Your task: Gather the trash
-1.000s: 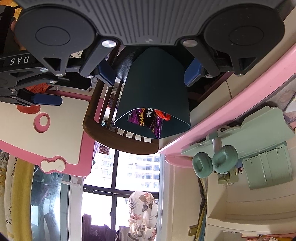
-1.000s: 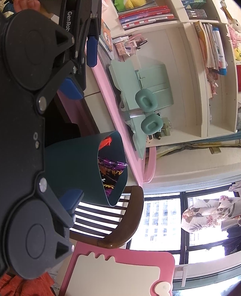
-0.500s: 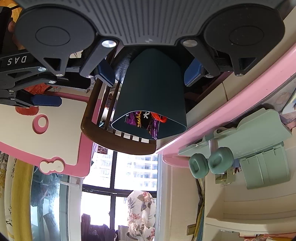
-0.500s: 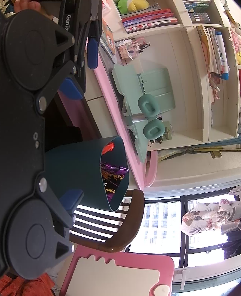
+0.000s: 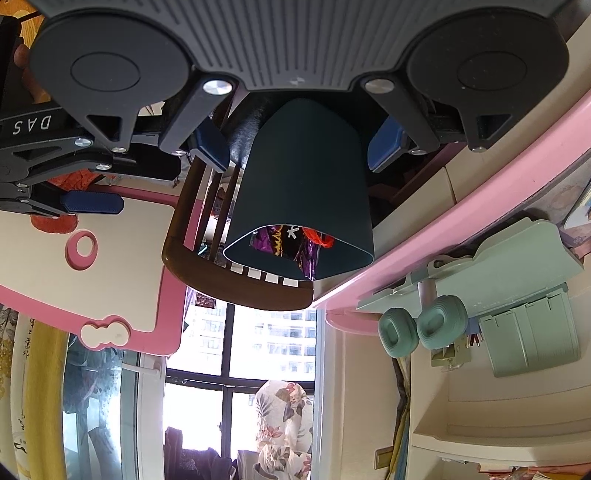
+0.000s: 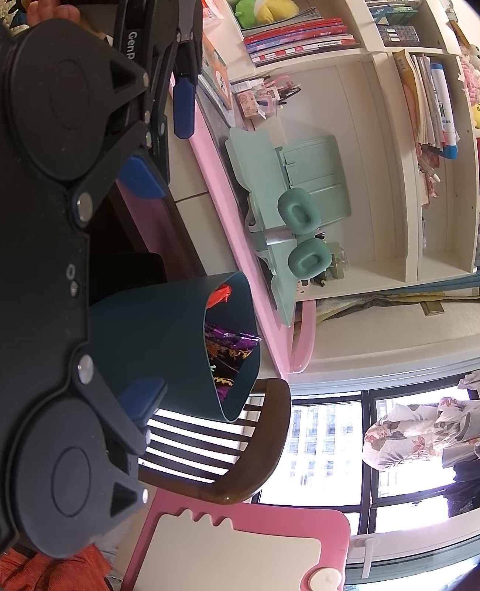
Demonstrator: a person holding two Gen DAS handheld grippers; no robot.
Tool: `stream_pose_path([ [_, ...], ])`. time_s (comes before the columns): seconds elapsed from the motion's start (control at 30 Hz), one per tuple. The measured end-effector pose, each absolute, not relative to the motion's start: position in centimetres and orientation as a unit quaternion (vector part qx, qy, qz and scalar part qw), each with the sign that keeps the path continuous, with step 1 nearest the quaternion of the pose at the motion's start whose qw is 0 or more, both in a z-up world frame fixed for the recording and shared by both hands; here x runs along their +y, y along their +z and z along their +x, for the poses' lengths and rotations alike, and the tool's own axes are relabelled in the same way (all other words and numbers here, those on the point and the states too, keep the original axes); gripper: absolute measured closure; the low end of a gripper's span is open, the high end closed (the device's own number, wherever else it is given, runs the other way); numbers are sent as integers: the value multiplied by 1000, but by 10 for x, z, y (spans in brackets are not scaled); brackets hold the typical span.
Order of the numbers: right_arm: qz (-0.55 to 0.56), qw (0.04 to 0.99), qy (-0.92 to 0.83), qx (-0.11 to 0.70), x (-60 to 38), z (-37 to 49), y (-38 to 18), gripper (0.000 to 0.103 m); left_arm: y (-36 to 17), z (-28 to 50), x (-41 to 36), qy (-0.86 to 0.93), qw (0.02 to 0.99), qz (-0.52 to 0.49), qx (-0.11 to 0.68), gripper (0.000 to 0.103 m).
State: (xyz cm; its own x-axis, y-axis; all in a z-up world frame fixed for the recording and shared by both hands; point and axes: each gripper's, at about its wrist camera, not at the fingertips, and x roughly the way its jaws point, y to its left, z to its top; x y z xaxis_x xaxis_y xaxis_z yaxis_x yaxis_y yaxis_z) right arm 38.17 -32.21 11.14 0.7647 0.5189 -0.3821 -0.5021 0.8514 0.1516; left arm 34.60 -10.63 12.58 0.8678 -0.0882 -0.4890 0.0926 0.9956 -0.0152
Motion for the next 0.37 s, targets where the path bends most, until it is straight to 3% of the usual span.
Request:
stream_pose_path([
  [0.37, 21, 939, 272, 211, -321, 381, 109, 0, 125, 345, -106, -44, 967, 7, 253, 21],
])
